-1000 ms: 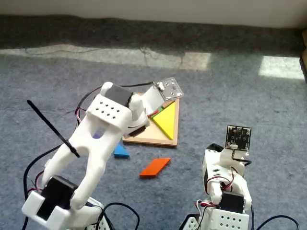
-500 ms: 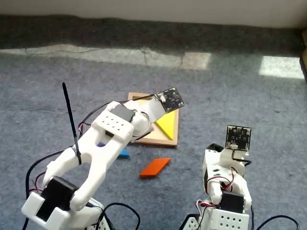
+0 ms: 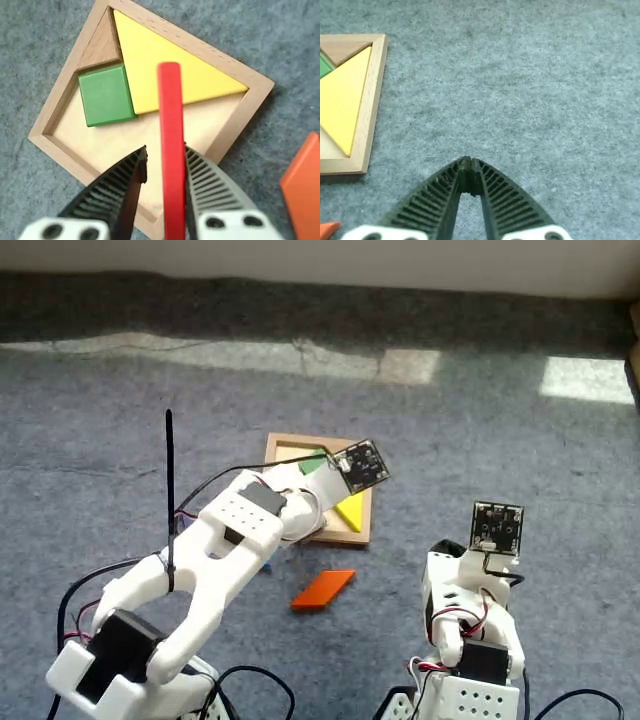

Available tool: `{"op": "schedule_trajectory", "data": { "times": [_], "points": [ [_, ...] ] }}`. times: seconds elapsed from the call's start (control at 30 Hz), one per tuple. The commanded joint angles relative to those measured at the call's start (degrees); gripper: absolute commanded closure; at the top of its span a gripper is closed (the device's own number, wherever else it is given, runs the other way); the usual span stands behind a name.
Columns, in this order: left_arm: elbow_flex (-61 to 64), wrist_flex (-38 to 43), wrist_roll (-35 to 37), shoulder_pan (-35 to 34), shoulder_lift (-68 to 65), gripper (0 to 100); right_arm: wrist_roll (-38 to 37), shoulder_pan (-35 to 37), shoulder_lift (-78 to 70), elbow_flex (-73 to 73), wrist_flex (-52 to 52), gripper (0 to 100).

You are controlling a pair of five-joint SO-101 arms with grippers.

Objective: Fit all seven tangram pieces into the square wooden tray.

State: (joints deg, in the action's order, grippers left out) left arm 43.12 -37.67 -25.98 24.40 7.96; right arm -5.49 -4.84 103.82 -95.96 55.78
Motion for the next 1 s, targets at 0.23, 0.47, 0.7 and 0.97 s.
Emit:
{"op": "schedule_trajectory", "data": {
  "times": [0.23, 0.47, 0.7, 0.97],
  "points": [
    [0.4, 0.88, 4.48, 0.31, 3.03, 77, -0.53, -0.57, -0.31, -8.31, -0.04, 99.1],
    [-0.04, -2.81, 4.48, 0.92, 3.12, 77, -0.53, -0.57, -0.31, -8.31, -0.04, 99.1],
    [-0.48, -2.99, 4.48, -0.92, 3.03, 77, -0.53, -0.57, -0.31, -8.31, -0.04, 99.1],
    [-2.33, -3.16, 4.57, -5.41, 2.51, 77, -0.53, -0.57, -0.31, -8.31, -0.04, 99.1]
  ]
}}
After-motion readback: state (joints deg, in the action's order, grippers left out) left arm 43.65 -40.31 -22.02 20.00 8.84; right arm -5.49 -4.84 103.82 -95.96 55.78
